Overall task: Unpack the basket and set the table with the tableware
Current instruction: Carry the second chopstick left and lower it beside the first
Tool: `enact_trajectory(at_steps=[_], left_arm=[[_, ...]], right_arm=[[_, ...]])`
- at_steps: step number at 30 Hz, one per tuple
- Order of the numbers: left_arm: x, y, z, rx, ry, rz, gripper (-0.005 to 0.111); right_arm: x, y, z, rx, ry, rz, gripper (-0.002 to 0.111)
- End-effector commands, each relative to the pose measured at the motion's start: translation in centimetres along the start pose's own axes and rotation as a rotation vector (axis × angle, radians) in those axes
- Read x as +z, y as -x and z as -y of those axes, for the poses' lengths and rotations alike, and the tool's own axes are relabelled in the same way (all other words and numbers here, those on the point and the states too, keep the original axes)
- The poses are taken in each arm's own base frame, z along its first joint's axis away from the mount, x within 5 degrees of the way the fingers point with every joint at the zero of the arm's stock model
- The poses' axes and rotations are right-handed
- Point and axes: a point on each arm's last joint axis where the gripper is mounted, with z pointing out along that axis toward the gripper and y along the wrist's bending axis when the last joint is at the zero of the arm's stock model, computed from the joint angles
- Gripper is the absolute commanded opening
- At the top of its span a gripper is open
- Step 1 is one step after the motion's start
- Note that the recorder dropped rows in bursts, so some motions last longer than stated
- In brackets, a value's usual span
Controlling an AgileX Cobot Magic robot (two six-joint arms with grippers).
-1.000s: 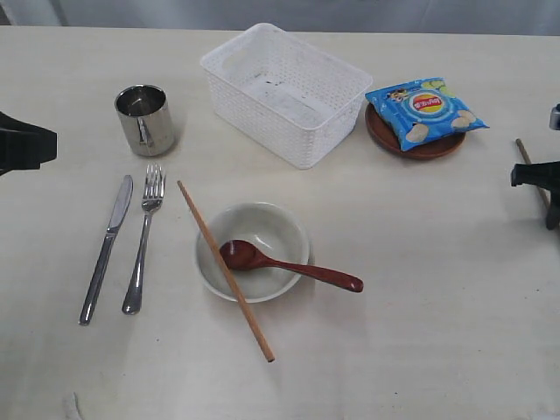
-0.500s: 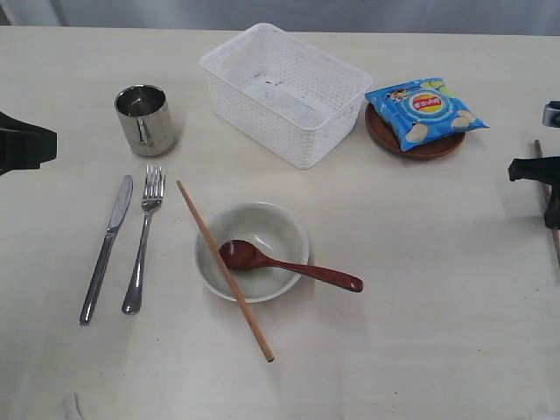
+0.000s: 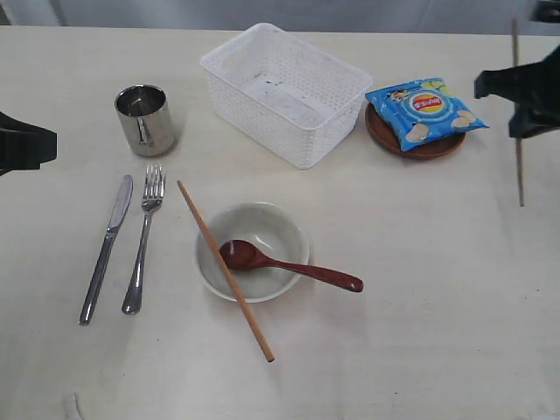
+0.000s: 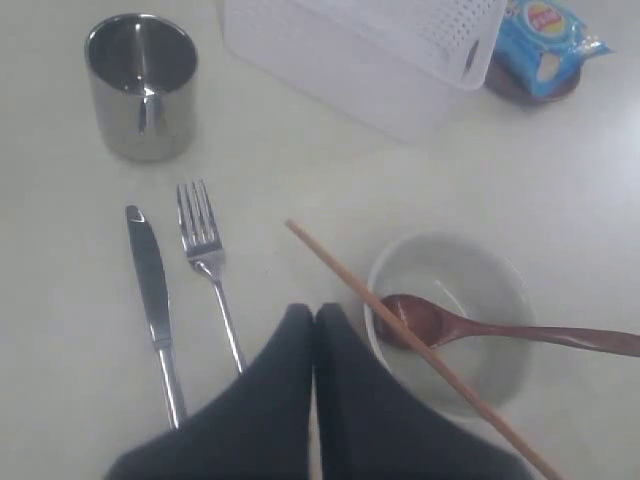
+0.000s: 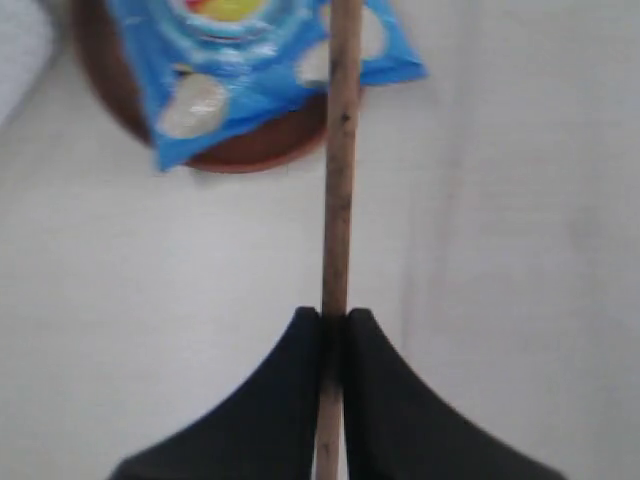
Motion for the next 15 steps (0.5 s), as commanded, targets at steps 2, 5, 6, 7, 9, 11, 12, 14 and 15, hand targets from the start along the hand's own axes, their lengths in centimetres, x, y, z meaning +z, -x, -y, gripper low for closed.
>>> enact_trajectory(at_steps=[2, 5, 6, 7, 9, 11, 12, 14, 15], left_arm=[[0.0, -0.2, 0.1, -0.002, -0.008, -0.006, 0.0], [0.0, -0.2, 0.1, -0.002, -0.008, -0.006, 0.0], [0.0, -0.2, 0.1, -0.002, -0.008, -0.006, 0.0], [0.0, -0.2, 0.1, -0.002, -0.008, -0.006, 0.0], [0.0, -0.2, 0.1, -0.002, -0.008, -0.004, 0.0], [0.0, -0.2, 0.1, -0.002, -0.008, -0.002, 0.0], [0.0, -0.2, 0.1, -0.001, -0.006, -0.003, 0.0], [0.0, -0.2, 0.1, 0.001, -0.005, -0.003, 0.0], [0.0, -0.2, 0.1, 0.001, -0.005, -0.003, 0.0]], right_arm=[[-2.7, -1.6, -8.3, -0.319, 0.126, 0.057, -0.001], [-3.3, -2.8, -12.8, -0.457, 0.177, 0.006, -0.001], [-3.4, -3.2, -13.9, -0.485, 0.188, -0.01, -0.001], [-3.5, -3.4, -14.8, -0.502, 0.195, -0.023, -0.001], [-3.6, -4.1, -16.9, -0.518, 0.211, -0.051, -0.001], [-3.2, -4.9, -18.5, -0.507, 0.214, -0.089, -0.001], [-2.9, -5.4, -19.2, -0.509, 0.214, -0.107, -0.001], [-2.4, -6.3, -20.4, -0.516, 0.215, -0.133, -0.001], [-2.1, -6.8, -21.0, -0.522, 0.214, -0.147, -0.001]])
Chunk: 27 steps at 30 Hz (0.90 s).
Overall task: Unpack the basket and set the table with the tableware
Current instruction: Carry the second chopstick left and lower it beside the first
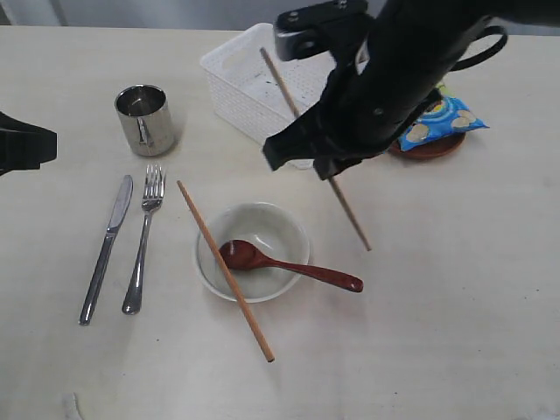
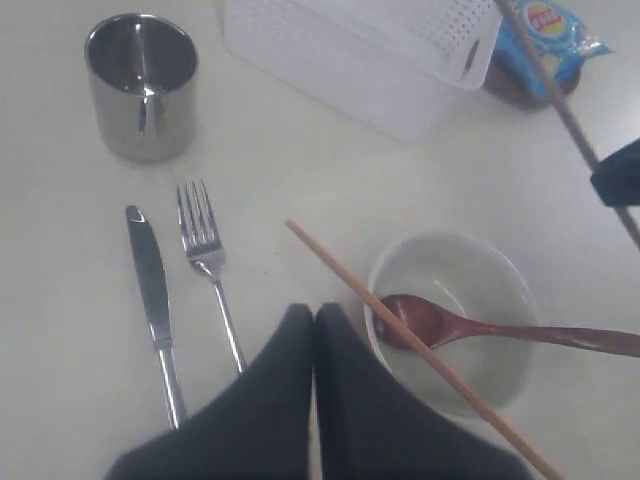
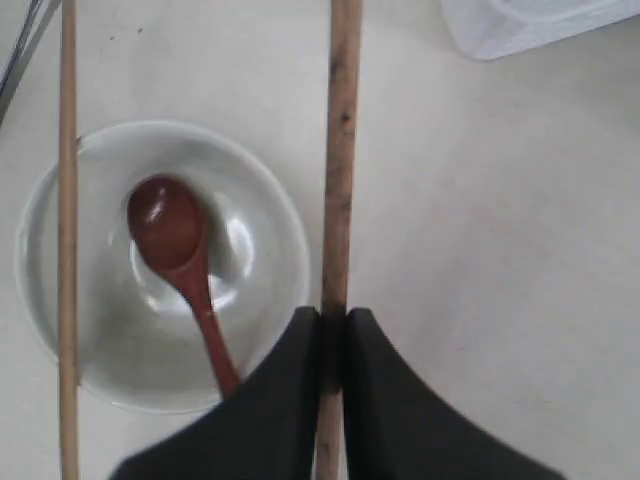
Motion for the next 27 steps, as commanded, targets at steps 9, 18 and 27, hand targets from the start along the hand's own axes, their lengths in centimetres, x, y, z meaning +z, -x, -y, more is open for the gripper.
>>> enact_trajectory(at_steps=[9, 18, 27], left_arm=[[0.0, -0.2, 0.1, 0.001, -0.005, -0.001, 0.0], [0.0, -0.2, 0.1, -0.002, -0.008, -0.005, 0.0], [0.0, -0.2, 0.1, -0.002, -0.008, -0.005, 0.0]], right_arm=[[3.8, -1.0, -5.5, 0.013, 0.024, -0.104, -0.001], [5.1, -1.4, -6.4, 0.009, 0.086, -0.169, -0.001], [6.8, -1.5, -7.1, -0.007, 0.089, -0.18, -0.001]])
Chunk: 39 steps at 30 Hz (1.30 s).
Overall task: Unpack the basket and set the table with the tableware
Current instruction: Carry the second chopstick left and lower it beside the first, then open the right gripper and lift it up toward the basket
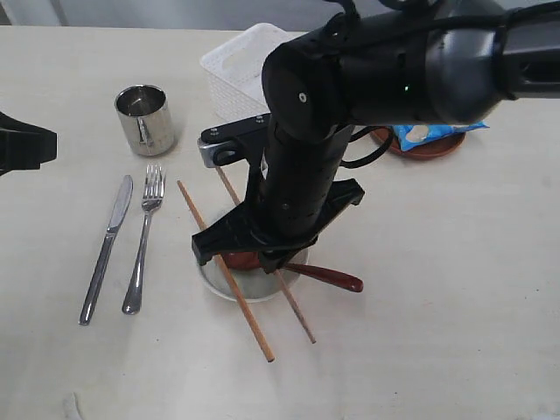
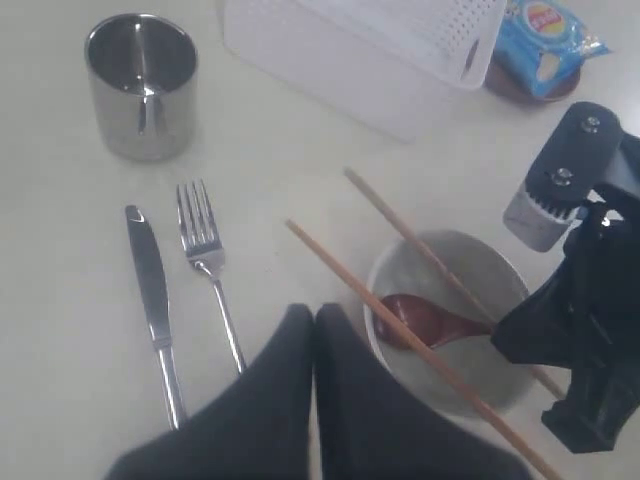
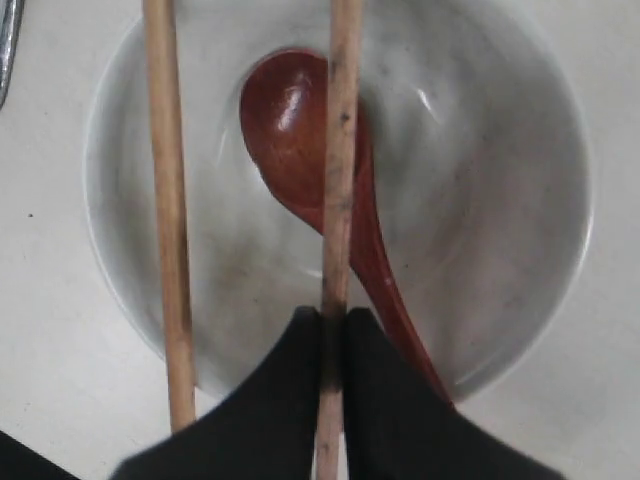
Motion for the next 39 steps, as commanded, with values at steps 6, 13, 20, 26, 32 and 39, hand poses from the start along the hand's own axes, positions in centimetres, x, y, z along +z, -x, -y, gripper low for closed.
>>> enact_trajectory(at_steps=[6, 13, 20, 26, 32, 39], left_arm=[[0.0, -0.2, 0.1, -0.002, -0.007, -0.001, 0.0], [0.0, -0.2, 0.1, -0.002, -0.007, -0.001, 0.0], [0.0, -0.2, 0.1, -0.002, -0.007, -0.001, 0.0], [0.0, -0.2, 0.1, -0.002, -0.007, -0.001, 0.0], [0.0, -0.2, 0.1, -0.002, -0.007, -0.001, 0.0], [0.0, -0.2, 0.1, -0.002, -0.007, -0.001, 0.0]], right_arm=[[0.1, 0.1, -0.7, -0.024, 0.016, 0.026, 0.0], [0.1, 0.2, -0.7, -0.024, 0.016, 0.026, 0.0], [0.1, 0.1, -0.7, -0.026, 0.015, 0.022, 0.027], [0.1, 0.1, -0.7, -0.026, 0.016, 0.025, 0.032], [-0.3, 0.4, -1.0, -0.022, 0.029, 0.038, 0.032], [-2.2, 1.6, -2.0, -0.016, 0.073, 0.073, 0.032]])
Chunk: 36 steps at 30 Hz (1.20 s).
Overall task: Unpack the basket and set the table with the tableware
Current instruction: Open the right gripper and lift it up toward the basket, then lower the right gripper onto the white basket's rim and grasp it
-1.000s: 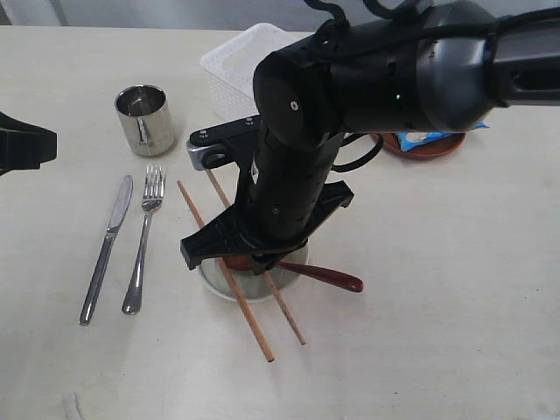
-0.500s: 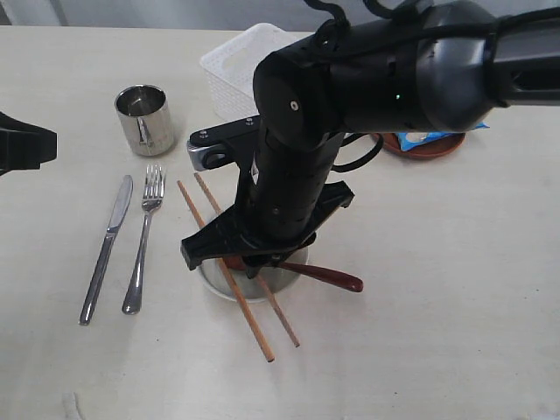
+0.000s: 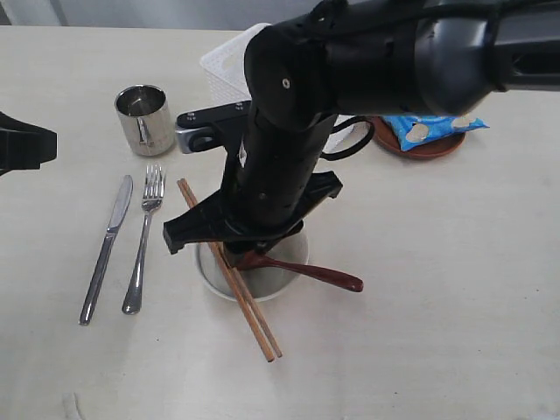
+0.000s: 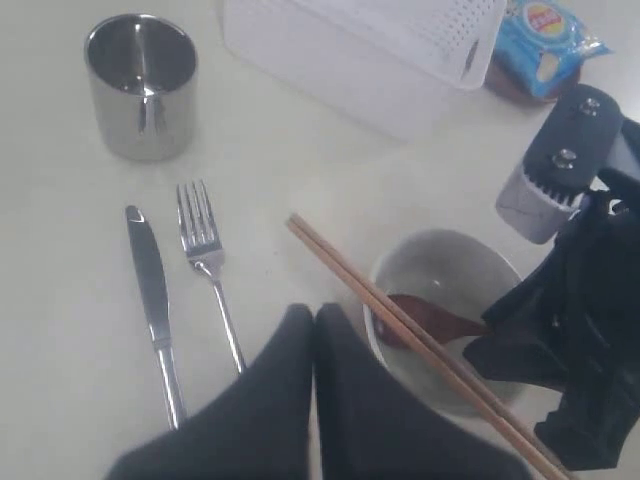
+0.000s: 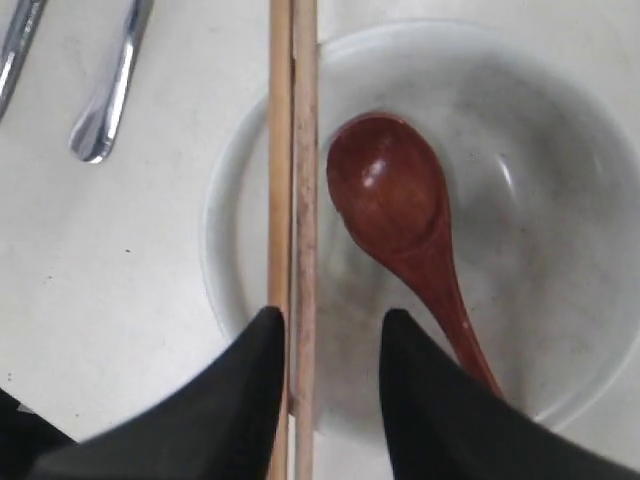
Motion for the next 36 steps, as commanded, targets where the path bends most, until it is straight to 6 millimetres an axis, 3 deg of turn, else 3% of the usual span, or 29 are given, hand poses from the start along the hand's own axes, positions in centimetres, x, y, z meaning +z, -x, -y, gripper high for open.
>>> enact_trajectory(at_steps=[1, 6, 7, 9, 11, 14, 17, 20, 29, 36], left_arm=[[0.0, -0.2, 0.1, -0.002, -0.007, -0.001, 0.0], [0.0, -0.2, 0.1, -0.002, -0.007, -0.003, 0.0], [0.0, -0.2, 0.1, -0.002, -0.007, -0.003, 0.0], [0.0, -0.2, 0.1, -0.002, -0.008, -0.005, 0.0], [0.0, -0.2, 0.1, -0.002, -0.008, -0.005, 0.0], [0.0, -0.2, 0.1, -0.004, -0.009, -0.005, 0.0], [0.0, -0.2, 0.1, -0.004, -0.009, -0.005, 0.0], [0.0, -0.2, 0.1, -0.004, -0.009, -0.005, 0.0], [0.1, -0.2, 0.1, 0.0, -0.005, -0.008, 0.0], [0.9, -0.4, -0.2, -0.01, 0.003, -0.036, 0.0]], right_arm=[[-1.1, 0.5, -0.8, -0.017, 0.022, 0.012, 0.032], [-1.1, 0.6, -0.9, -0.082, -0.031, 0.038, 0.031], [-1.6, 0.6, -0.6, -0.104, -0.056, 0.057, 0.026], [-3.3, 0.6, -0.4, -0.131, -0.084, 0.12, 0.005], [-5.7, 0.8, 0.0, -0.131, -0.132, 0.231, 0.0], [-9.0, 1.0, 2.7, -0.06, -0.173, 0.32, 0.0], [-10.6, 1.0, 5.7, -0.004, -0.209, 0.322, 0.0], [-11.1, 1.0, 7.7, 0.024, -0.227, 0.304, 0.0], [-11.6, 1.5, 10.0, 0.002, -0.252, 0.327, 0.0], [-11.2, 2.1, 15.1, 0.135, -0.295, 0.317, 0.0]])
